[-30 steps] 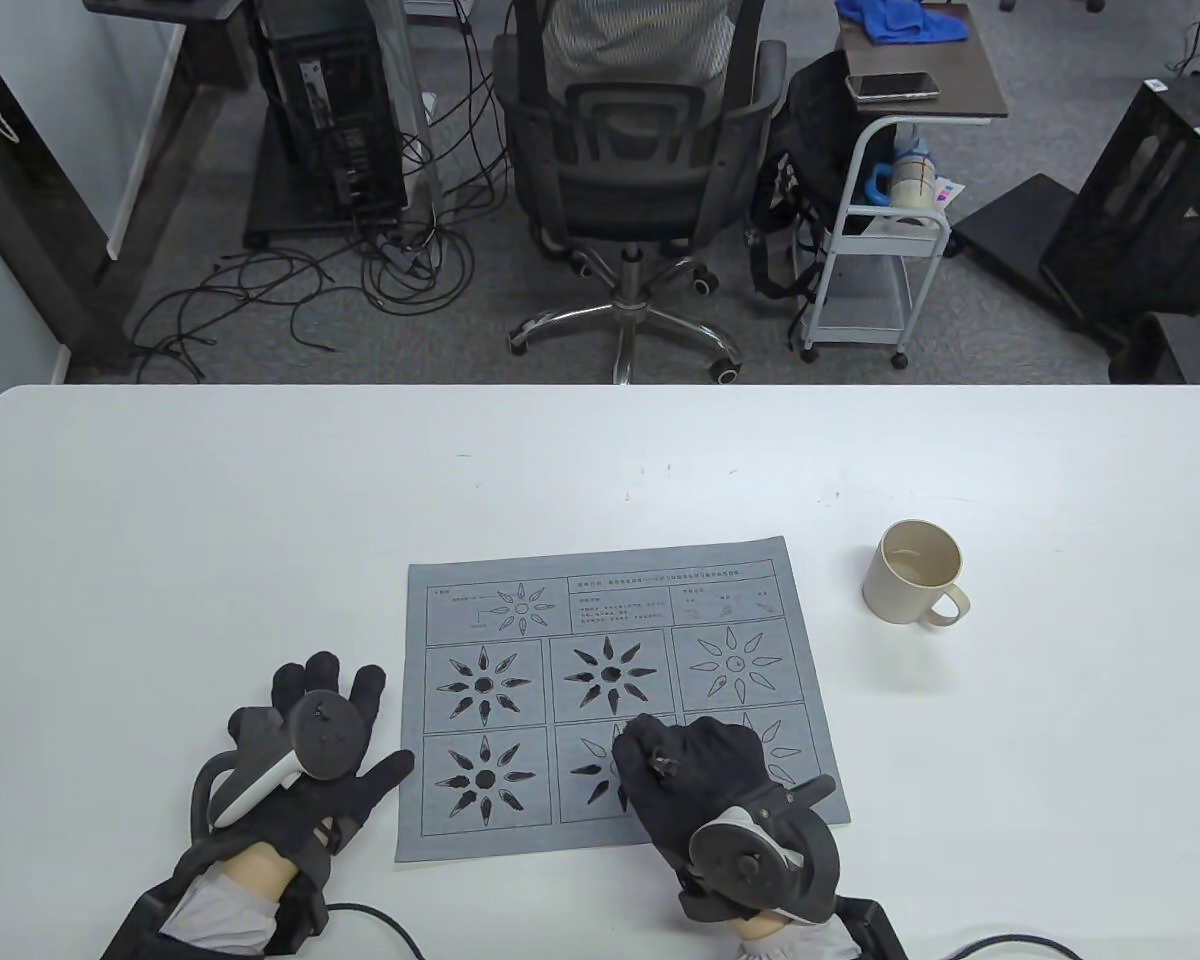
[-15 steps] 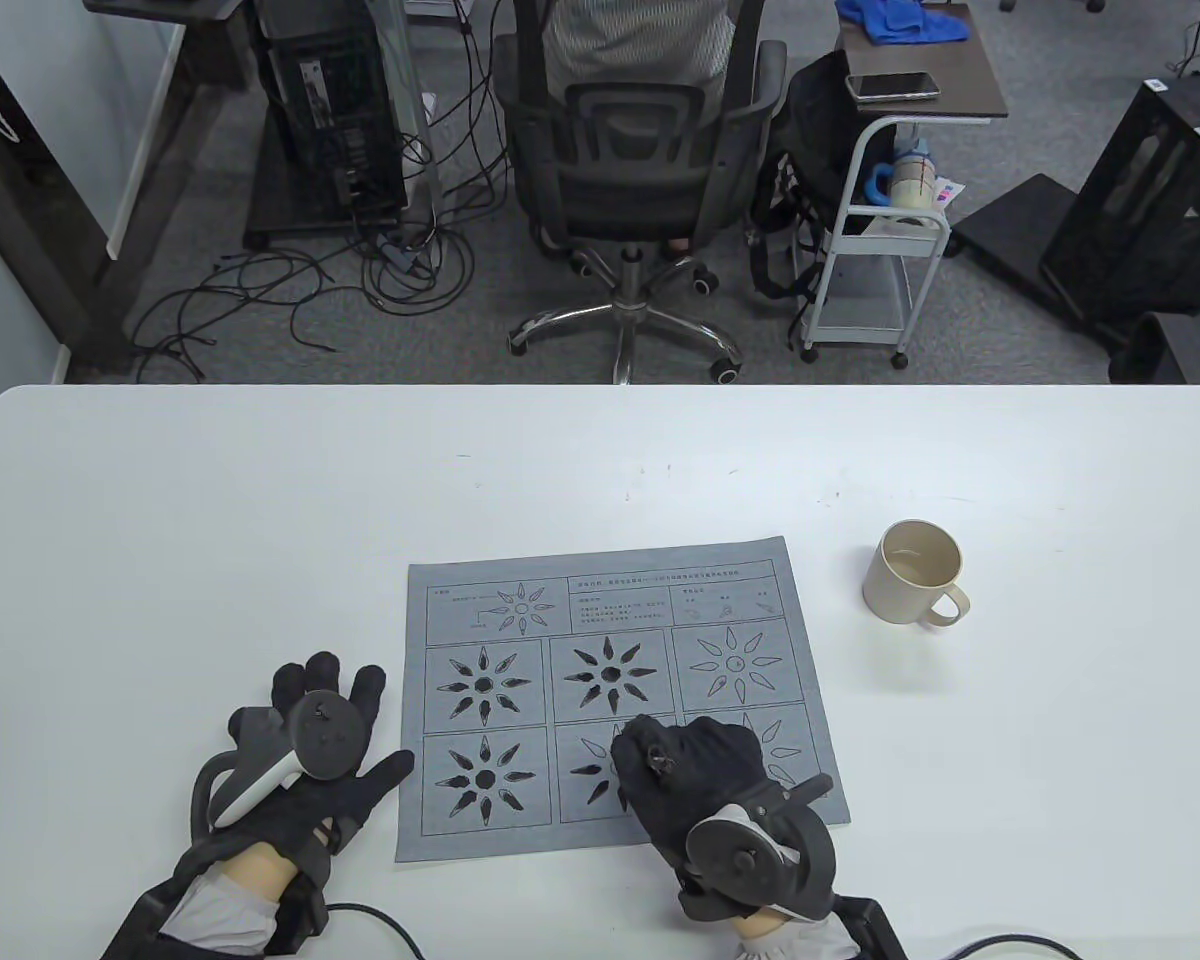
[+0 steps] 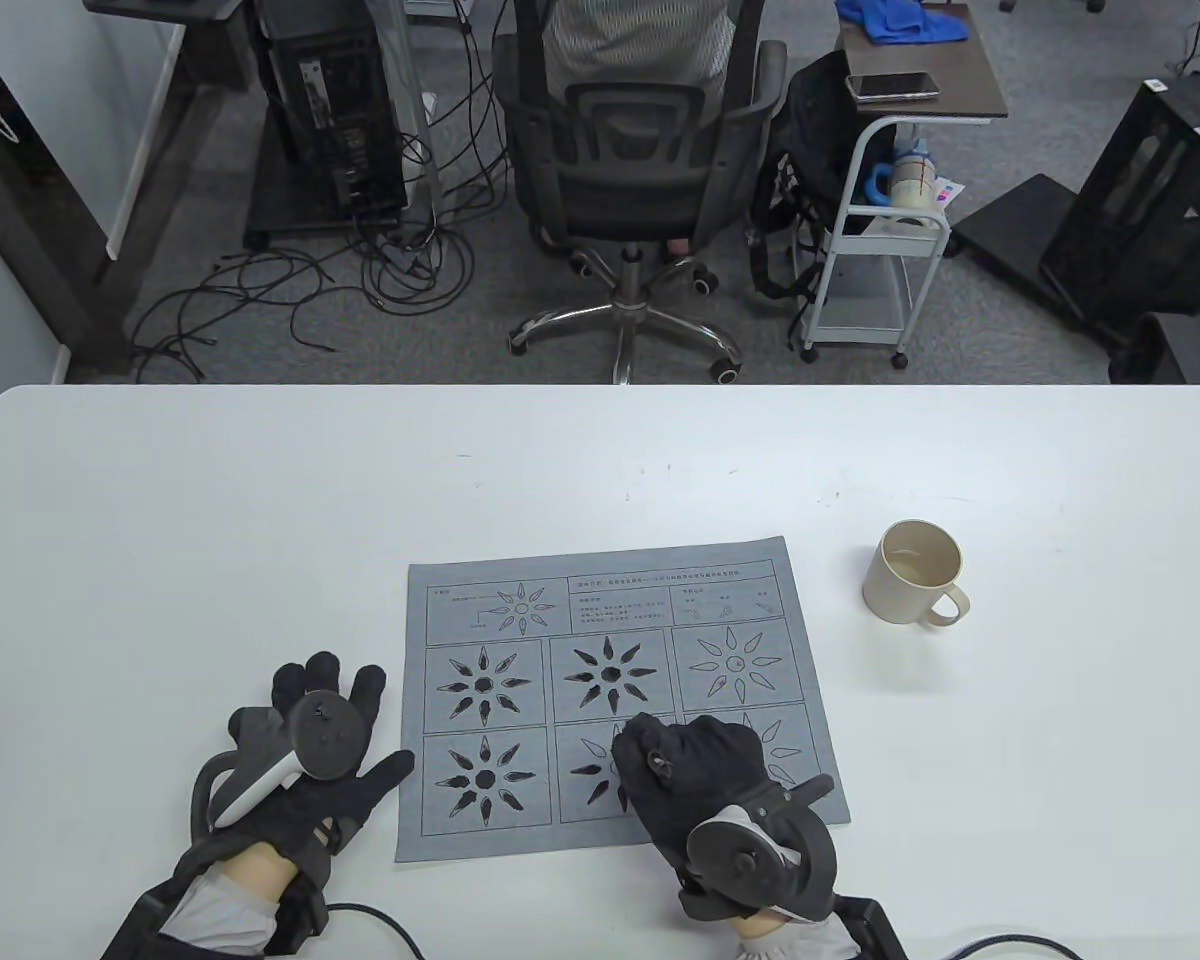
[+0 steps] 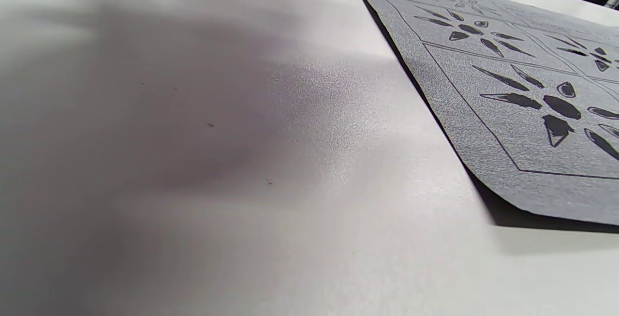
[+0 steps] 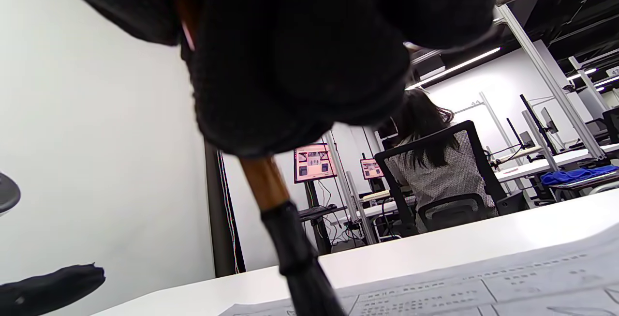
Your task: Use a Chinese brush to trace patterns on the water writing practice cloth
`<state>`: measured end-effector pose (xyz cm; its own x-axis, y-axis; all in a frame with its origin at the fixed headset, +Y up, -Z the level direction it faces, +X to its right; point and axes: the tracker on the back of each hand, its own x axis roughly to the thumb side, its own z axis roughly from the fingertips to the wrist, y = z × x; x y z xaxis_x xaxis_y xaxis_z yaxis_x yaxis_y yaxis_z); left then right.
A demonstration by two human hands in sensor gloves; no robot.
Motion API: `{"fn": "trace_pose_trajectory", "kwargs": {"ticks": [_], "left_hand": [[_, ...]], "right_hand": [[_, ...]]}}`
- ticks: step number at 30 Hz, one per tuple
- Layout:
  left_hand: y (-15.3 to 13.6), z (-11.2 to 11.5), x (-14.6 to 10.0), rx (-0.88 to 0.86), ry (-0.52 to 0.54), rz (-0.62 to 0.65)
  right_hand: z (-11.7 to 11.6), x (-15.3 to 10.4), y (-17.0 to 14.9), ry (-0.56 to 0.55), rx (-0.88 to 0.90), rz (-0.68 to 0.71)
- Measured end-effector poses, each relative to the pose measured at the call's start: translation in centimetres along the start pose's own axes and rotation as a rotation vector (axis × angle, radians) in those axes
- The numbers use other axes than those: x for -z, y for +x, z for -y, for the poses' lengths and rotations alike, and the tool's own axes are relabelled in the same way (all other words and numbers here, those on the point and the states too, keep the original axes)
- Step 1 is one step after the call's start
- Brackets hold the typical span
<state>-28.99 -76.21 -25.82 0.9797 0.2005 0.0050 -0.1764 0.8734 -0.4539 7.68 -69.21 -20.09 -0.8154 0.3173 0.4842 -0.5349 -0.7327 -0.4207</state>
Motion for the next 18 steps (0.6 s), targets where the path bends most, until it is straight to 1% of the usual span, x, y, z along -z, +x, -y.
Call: {"fn": "trace_pose_trajectory", "kwargs": {"ticks": [18], "left_hand": [[0.0,-0.01,0.0,0.0,0.0,0.0]], "right_hand": [[-0.05,0.04,-0.18,0.008,-0.021,-0.018]]}}
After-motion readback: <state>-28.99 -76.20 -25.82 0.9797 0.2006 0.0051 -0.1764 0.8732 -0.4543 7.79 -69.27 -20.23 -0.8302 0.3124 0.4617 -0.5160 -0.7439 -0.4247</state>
